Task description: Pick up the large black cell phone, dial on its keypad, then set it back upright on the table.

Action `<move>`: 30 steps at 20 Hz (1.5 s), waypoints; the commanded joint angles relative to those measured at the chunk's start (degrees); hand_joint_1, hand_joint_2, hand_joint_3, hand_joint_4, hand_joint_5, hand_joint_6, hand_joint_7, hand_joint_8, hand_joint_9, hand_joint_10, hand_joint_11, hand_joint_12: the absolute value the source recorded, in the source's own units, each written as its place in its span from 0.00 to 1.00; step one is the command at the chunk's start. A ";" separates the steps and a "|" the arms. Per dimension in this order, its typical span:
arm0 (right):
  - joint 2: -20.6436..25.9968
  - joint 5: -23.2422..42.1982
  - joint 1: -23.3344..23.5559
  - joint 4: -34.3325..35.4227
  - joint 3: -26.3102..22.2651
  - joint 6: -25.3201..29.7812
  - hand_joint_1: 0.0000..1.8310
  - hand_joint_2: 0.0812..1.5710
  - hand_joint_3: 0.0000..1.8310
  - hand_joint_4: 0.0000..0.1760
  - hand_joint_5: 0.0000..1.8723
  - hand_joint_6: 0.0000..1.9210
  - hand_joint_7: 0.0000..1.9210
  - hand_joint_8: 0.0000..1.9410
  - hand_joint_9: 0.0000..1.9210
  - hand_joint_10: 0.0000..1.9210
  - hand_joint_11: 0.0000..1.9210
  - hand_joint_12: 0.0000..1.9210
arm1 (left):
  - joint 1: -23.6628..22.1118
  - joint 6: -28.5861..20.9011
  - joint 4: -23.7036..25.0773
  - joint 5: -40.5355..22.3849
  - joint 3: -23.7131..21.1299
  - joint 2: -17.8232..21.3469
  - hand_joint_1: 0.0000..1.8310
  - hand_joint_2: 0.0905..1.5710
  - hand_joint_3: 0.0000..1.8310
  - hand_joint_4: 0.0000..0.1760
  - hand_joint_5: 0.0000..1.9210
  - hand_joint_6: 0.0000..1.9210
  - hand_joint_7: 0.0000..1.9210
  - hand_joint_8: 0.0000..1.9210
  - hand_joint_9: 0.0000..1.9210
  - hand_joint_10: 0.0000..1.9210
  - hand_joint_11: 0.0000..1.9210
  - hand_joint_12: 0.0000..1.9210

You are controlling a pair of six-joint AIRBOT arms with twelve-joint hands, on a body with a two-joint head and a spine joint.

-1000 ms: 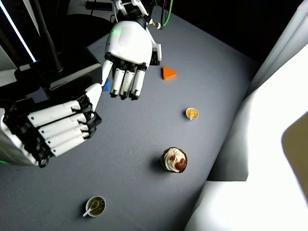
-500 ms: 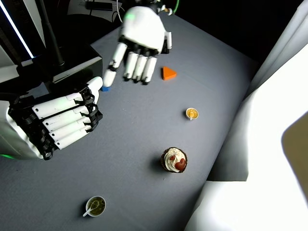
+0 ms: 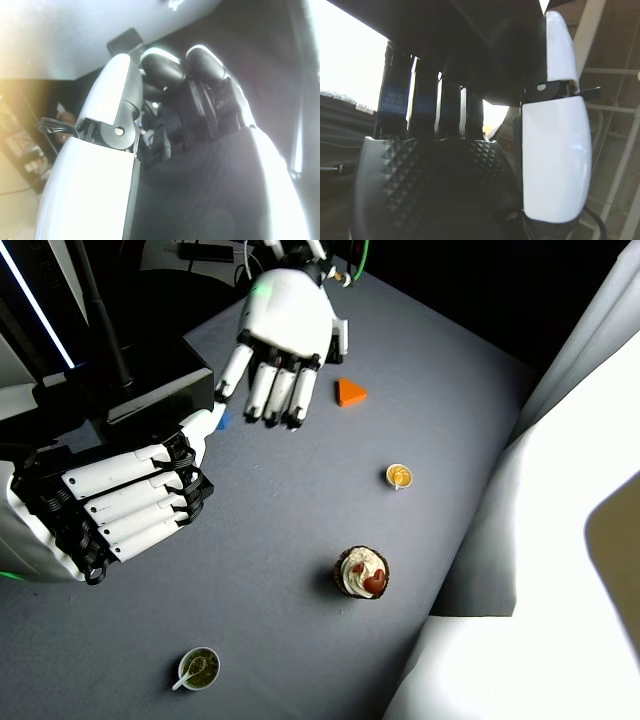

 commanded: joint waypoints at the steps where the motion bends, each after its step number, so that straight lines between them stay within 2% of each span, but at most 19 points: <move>1: 0.62 8.27 0.41 0.54 0.18 1.40 0.75 0.72 0.00 0.00 0.48 0.47 0.43 0.63 0.46 0.72 0.47 0.68 | -1.66 0.53 -1.77 -4.17 0.26 -0.39 0.79 0.83 0.01 0.95 0.00 0.00 0.25 0.91 0.27 0.94 0.08 0.99; 6: 0.62 8.27 0.41 0.53 0.01 1.31 0.74 0.73 0.00 0.00 0.48 0.48 0.42 0.64 0.45 0.72 0.48 0.69 | -2.74 -1.12 -1.80 -4.51 1.68 -2.47 0.79 0.84 0.00 0.91 0.00 0.00 0.24 0.92 0.29 0.92 0.11 0.99; 10: 0.62 8.28 0.41 0.64 -0.08 1.31 0.74 0.72 0.00 0.00 0.49 0.46 0.41 0.66 0.45 0.71 0.49 0.67 | -2.71 -6.63 1.96 -7.57 0.09 2.85 0.79 0.83 0.00 0.93 0.00 0.00 0.25 0.90 0.29 0.93 0.16 0.99; 11: 0.62 8.39 0.41 0.92 -0.11 1.31 0.74 0.74 0.00 0.00 0.48 0.46 0.39 0.71 0.43 0.73 0.49 0.67 | -2.68 -9.27 4.17 -8.59 -0.39 4.85 0.79 0.83 0.00 0.91 0.00 0.00 0.27 0.93 0.29 0.88 0.09 0.96; 12: 0.62 8.76 0.26 1.29 -0.01 0.98 0.74 0.73 0.00 0.00 0.49 0.45 0.40 0.70 0.44 0.73 0.49 0.67 | -2.59 -12.59 6.54 -10.07 -0.80 7.04 0.79 0.83 0.00 0.92 0.00 0.00 0.28 0.95 0.29 0.85 0.06 0.94; 13: 0.31 9.47 -0.21 1.64 0.43 0.61 0.74 0.73 0.00 0.00 0.49 0.45 0.40 0.69 0.44 0.72 0.49 0.67 | -2.24 -18.33 10.46 -12.83 -0.82 9.28 0.79 0.84 0.01 0.88 0.00 0.00 0.25 0.92 0.27 0.95 0.20 1.00; 14: 0.08 9.83 -0.41 1.73 0.75 0.47 0.74 0.73 0.00 0.00 0.49 0.46 0.41 0.68 0.44 0.72 0.49 0.67 | -1.86 -21.48 12.51 -13.90 -0.75 10.25 0.79 0.83 0.00 0.89 0.00 0.00 0.25 0.90 0.28 0.95 0.22 1.00; 16: -1.23 11.04 -0.81 2.58 2.35 -0.25 0.74 0.74 0.00 0.00 0.48 0.47 0.38 0.70 0.43 0.74 0.49 0.70 | -0.05 -34.29 17.43 -19.57 -0.30 12.94 0.79 0.84 0.01 0.92 0.00 0.00 0.25 0.90 0.28 0.97 0.26 1.00; 18: -2.37 11.29 -0.81 3.69 3.76 -0.80 0.74 0.73 0.00 0.00 0.49 0.48 0.39 0.69 0.44 0.72 0.50 0.68 | 0.55 -50.95 27.67 -24.92 0.97 14.08 0.79 0.83 0.01 0.84 0.00 0.00 0.26 0.88 0.29 0.95 0.24 1.00; 19: -2.92 11.49 -0.82 3.96 4.42 -0.86 0.74 0.74 0.00 0.00 0.48 0.48 0.38 0.71 0.43 0.73 0.49 0.67 | 0.51 -56.80 32.33 -28.62 1.88 14.16 0.79 0.83 0.01 0.86 0.00 0.00 0.26 0.89 0.29 0.94 0.23 1.00; 20: -3.38 11.70 -0.84 3.99 5.05 -0.86 0.74 0.73 0.00 0.00 0.49 0.48 0.39 0.70 0.44 0.72 0.50 0.66 | 0.53 -56.23 34.03 -31.41 2.27 14.22 0.79 0.83 0.01 0.93 0.00 0.00 0.27 0.90 0.26 0.94 0.19 1.00; 21: -4.09 12.28 -0.94 4.00 6.02 -0.86 0.74 0.73 0.00 0.00 0.49 0.47 0.39 0.70 0.44 0.72 0.50 0.66 | 0.15 -54.47 37.74 -33.54 2.31 14.39 0.79 0.83 0.01 0.79 0.01 0.00 0.27 0.89 0.27 0.95 0.20 1.00; 23: -4.84 13.05 -1.24 4.00 7.20 -0.87 0.74 0.73 0.00 0.00 0.49 0.47 0.40 0.69 0.44 0.71 0.49 0.66 | 0.86 -56.15 34.36 -33.55 3.30 14.43 0.72 0.82 0.00 0.65 0.01 0.00 0.32 0.84 0.31 0.99 0.11 1.00; 24: -5.27 13.21 -1.43 4.00 7.93 -0.87 0.74 0.73 0.00 0.00 0.48 0.47 0.39 0.70 0.43 0.73 0.49 0.67 | 0.77 -60.32 33.15 -34.49 4.26 14.45 0.71 0.82 0.00 0.51 0.02 0.00 0.33 0.84 0.32 1.00 0.19 1.00; 26: -6.07 14.19 -1.64 4.00 9.29 -0.87 0.74 0.73 0.00 0.00 0.49 0.46 0.40 0.68 0.43 0.73 0.48 0.67 | 0.79 -59.92 26.37 -35.19 4.44 14.58 0.70 0.80 0.00 0.47 0.04 0.00 0.35 0.79 0.30 1.00 0.20 1.00; 27: -6.45 14.71 -1.85 4.00 9.95 -0.87 0.74 0.73 0.00 0.00 0.49 0.46 0.42 0.66 0.44 0.72 0.48 0.67 | 1.01 -60.82 22.18 -34.24 4.50 14.58 0.51 0.72 0.00 0.48 0.07 0.01 0.34 0.72 0.27 0.95 0.16 1.00; 28: -6.80 15.08 -2.09 3.99 10.55 -0.87 0.74 0.73 0.00 0.00 0.48 0.47 0.41 0.67 0.43 0.74 0.47 0.68 | 0.97 -65.15 18.40 -31.33 4.43 14.57 0.44 0.73 0.00 0.48 0.09 0.00 0.34 0.64 0.29 0.89 0.18 1.00; 29: -7.17 15.61 -2.34 3.99 11.12 -0.86 0.74 0.73 0.00 0.00 0.48 0.47 0.42 0.66 0.43 0.73 0.46 0.67 | 0.62 -75.24 17.68 -26.85 4.46 14.42 0.37 0.75 0.00 0.27 0.11 0.00 0.37 0.49 0.34 0.73 0.25 0.90; 30: -7.47 15.95 -2.53 3.98 11.52 -0.86 0.75 0.72 0.00 0.00 0.49 0.46 0.43 0.65 0.44 0.71 0.46 0.65 | 0.51 -76.34 14.25 -25.01 4.52 14.25 0.28 0.77 0.00 0.21 0.13 0.00 0.37 0.32 0.37 0.57 0.30 0.79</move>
